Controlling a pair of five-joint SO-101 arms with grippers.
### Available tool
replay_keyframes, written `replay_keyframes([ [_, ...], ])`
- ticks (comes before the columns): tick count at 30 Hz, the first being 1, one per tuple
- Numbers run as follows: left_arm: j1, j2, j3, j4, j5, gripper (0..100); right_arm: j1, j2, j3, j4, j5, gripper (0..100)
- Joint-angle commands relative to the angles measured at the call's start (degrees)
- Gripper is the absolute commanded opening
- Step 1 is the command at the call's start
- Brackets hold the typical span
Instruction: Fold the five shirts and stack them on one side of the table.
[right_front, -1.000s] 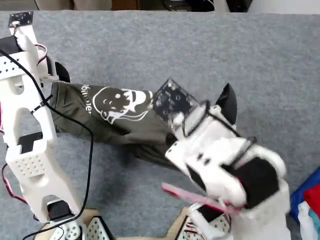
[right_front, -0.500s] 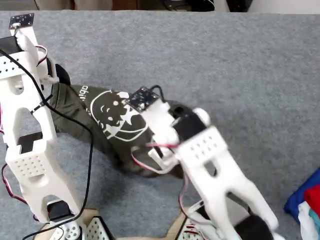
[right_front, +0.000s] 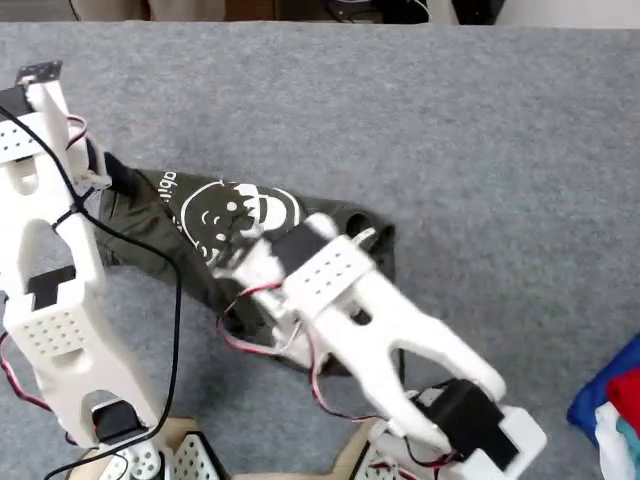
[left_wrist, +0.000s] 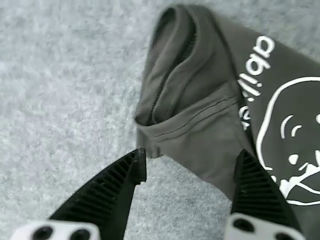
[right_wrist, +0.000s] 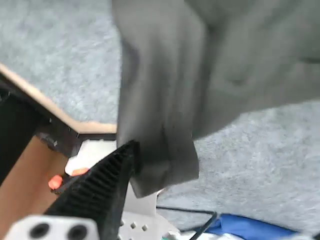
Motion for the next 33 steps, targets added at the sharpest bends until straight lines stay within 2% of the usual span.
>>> replay_keyframes([
  [1, -2.0, -0.2, 0.5, 0.4, 0.4, 29, -5.1, 2.3, -0.2, 0.0, 1.0, 58.5],
  [8, -5.4, -0.2, 1.8, 0.4, 0.4, 29, -3.4, 3.5, -13.6, 0.1, 0.6, 58.5],
  [15, -7.0, -0.2, 3.3, 0.4, 0.4, 29, 5.9, 1.0, -29.3, 1.1, 0.6, 58.5],
  [25, -6.8, -0.1, 6.7, 0.2, 0.3, 29, 16.1, -12.9, -46.6, 0.9, 0.4, 58.5],
  [33, -6.1, 0.0, 6.8, 0.2, 0.4, 29, 25.1, -22.5, -54.4, -9.7, -10.2, 58.5],
])
